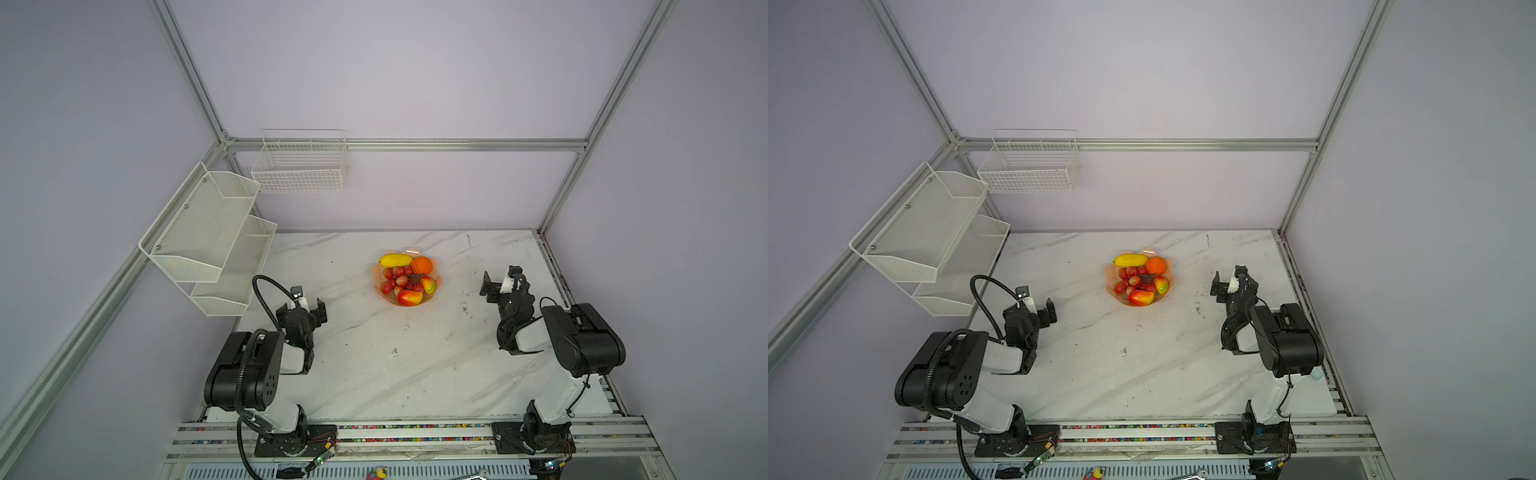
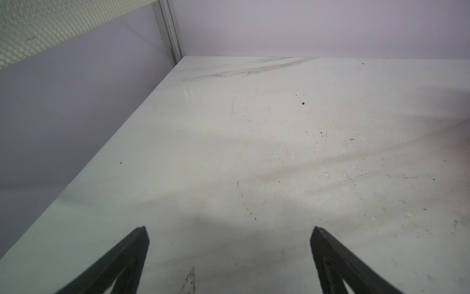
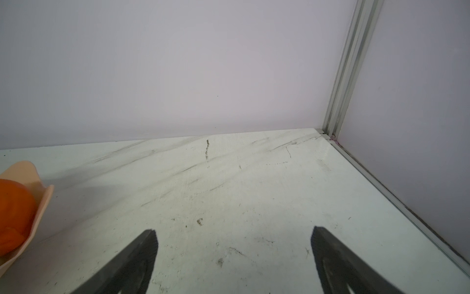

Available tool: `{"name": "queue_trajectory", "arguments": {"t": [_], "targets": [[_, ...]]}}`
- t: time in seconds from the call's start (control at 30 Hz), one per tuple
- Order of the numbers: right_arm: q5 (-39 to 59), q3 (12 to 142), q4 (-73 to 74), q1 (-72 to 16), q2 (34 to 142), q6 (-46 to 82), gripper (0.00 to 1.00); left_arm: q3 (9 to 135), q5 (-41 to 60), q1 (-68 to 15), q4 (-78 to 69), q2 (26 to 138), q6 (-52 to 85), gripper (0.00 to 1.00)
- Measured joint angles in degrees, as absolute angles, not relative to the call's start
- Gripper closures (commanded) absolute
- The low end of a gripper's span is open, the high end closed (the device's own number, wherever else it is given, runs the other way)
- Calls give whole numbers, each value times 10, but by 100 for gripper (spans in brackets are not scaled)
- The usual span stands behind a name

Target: Place and organize the fake fruits in the fruit bowl

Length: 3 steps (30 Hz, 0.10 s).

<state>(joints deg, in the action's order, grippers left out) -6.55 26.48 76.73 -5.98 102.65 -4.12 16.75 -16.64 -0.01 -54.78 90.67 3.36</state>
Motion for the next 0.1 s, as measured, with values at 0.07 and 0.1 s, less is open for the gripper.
{"name": "queue_trajectory", "arguments": {"t": [0.07, 0.1], "targets": [[-65, 265, 763, -60, 1027, -39, 3, 168, -166, 0, -548, 907, 34, 0], [-65, 265, 761, -60, 1027, -38, 3, 168, -166, 0, -548, 907, 34, 0]]}}
